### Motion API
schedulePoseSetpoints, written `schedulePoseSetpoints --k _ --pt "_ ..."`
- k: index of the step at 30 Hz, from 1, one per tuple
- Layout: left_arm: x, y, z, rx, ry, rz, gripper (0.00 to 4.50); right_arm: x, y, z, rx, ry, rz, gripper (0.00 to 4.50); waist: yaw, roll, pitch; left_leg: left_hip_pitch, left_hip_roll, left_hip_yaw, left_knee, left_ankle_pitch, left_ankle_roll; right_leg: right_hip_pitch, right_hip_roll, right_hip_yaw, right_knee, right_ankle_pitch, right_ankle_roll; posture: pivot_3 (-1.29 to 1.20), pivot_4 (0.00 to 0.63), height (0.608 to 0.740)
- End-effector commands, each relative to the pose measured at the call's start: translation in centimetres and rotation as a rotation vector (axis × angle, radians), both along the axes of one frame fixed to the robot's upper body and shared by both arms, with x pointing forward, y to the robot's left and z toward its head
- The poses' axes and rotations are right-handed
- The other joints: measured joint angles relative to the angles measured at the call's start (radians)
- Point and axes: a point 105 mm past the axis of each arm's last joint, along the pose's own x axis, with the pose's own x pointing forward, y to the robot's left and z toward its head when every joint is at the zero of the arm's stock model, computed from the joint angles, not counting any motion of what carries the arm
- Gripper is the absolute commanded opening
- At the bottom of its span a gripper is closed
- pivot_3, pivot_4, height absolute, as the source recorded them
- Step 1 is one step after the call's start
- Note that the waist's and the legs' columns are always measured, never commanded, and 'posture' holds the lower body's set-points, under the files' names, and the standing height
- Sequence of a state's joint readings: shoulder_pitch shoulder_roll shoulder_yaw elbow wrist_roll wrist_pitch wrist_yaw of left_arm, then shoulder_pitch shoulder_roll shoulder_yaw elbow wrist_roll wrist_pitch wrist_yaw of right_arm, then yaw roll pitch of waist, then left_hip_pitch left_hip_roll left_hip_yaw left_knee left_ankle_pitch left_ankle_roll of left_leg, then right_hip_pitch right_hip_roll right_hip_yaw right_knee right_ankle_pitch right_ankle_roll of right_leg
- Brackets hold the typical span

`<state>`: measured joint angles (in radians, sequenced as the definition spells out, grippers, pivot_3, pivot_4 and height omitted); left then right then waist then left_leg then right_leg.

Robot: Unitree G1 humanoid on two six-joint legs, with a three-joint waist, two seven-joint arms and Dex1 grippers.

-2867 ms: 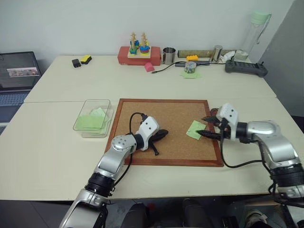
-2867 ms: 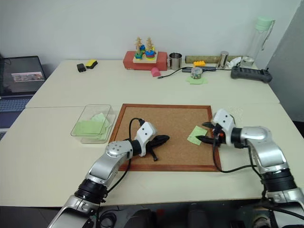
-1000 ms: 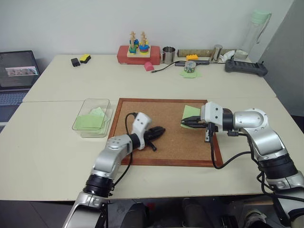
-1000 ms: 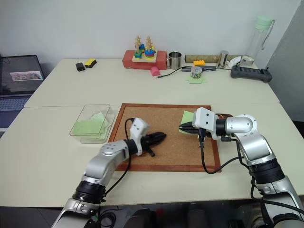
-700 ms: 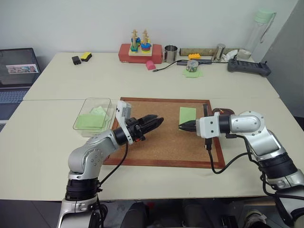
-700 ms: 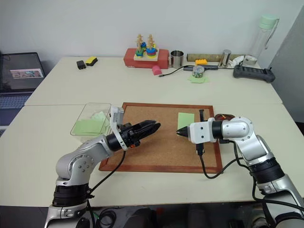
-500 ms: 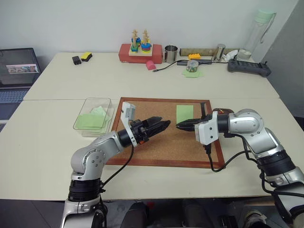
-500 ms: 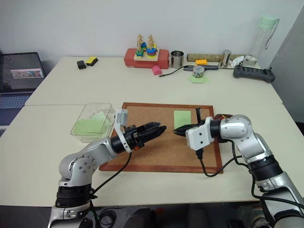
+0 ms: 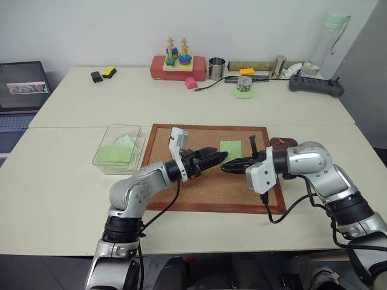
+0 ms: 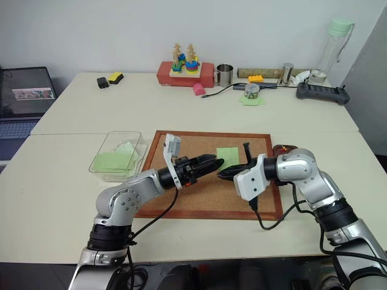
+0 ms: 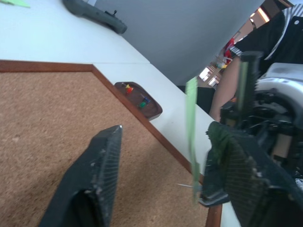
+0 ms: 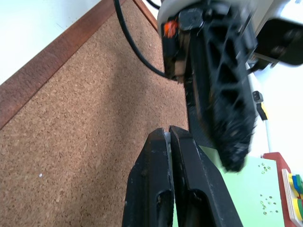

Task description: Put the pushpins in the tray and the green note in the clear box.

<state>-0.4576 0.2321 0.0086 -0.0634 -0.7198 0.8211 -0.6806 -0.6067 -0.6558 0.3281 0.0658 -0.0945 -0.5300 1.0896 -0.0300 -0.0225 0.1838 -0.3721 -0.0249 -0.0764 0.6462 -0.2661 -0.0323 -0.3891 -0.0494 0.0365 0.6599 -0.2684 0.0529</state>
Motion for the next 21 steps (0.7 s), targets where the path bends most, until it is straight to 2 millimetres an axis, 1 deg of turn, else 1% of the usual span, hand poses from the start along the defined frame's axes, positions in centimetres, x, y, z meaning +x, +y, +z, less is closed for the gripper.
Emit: schedulePoseSetpoints --k 1,3,4,8,12,14,19,21 --pt "-0.5 -0.9 1.1 -0.009 -0.061 -0.051 2.32 -0.8 0.4 0.7 0.024 -0.026 0.043 0.0 0.001 0.0 0.0 0.0 0.0 0.0 0.0 0.0 0.0 0.0 0.0 0.0 0.0 0.0 0.0 0.0 0.15 0.74" --pt "-0.7 -1.2 1.0 0.0 -0.065 -0.068 1.97 -0.9 0.5 0.6 0.025 -0.025 0.049 0.0 0.001 0.0 0.0 0.0 0.0 0.0 0.0 0.0 0.0 0.0 0.0 0.0 0.0 0.0 0.0 0.0 0.15 0.74" --pt "-0.8 -1.4 0.9 0.001 -0.065 -0.076 1.87 -0.9 0.6 0.6 0.026 -0.024 0.052 0.0 0.001 0.0 0.0 0.0 0.0 0.0 0.0 0.0 0.0 0.0 0.0 0.0 0.0 0.0 0.0 0.0 0.15 0.74" --pt "-1.1 -1.8 0.8 -0.004 -0.065 -0.099 1.09 -1.0 0.8 0.6 0.028 -0.022 0.058 0.0 0.0 0.0 0.0 0.0 0.0 0.0 0.0 0.0 0.0 0.0 0.0 0.0 0.0 0.0 0.0 0.0 0.15 0.74" --pt "-1.1 -1.7 0.4 0.023 -0.07 -0.092 0.34 -1.1 0.9 0.6 0.029 -0.024 0.062 0.0 0.0 0.0 0.0 0.0 0.0 0.0 0.0 0.0 0.0 0.0 0.0 0.0 0.0 0.0 0.0 0.0 0.15 0.74" --pt "-0.9 -1.6 0.1 0.04 -0.072 -0.074 0.05 -1.1 1.0 0.7 0.031 -0.024 0.066 0.0 0.0 0.0 0.0 0.0 0.0 0.0 0.0 0.0 0.0 0.0 0.0 0.0 0.0 0.0 0.0 0.0 0.15 0.74" --pt "-1.0 -1.6 -0.3 0.062 -0.081 -0.074 0.05 -1.3 1.2 0.7 0.037 -0.027 0.074 0.0 0.0 0.0 0.0 0.0 0.0 0.0 0.0 0.0 0.0 0.0 0.0 0.0 0.0 0.0 0.0 0.0 0.15 0.74" --pt "-0.7 -1.5 -0.7 0.098 -0.099 -0.048 0.05 -1.3 1.2 0.8 0.04 -0.031 0.076 0.0 0.0 0.0 0.0 0.0 0.0 0.0 0.0 0.0 0.0 0.0 0.0 0.0 0.0 0.0 0.0 0.0 0.15 0.74"
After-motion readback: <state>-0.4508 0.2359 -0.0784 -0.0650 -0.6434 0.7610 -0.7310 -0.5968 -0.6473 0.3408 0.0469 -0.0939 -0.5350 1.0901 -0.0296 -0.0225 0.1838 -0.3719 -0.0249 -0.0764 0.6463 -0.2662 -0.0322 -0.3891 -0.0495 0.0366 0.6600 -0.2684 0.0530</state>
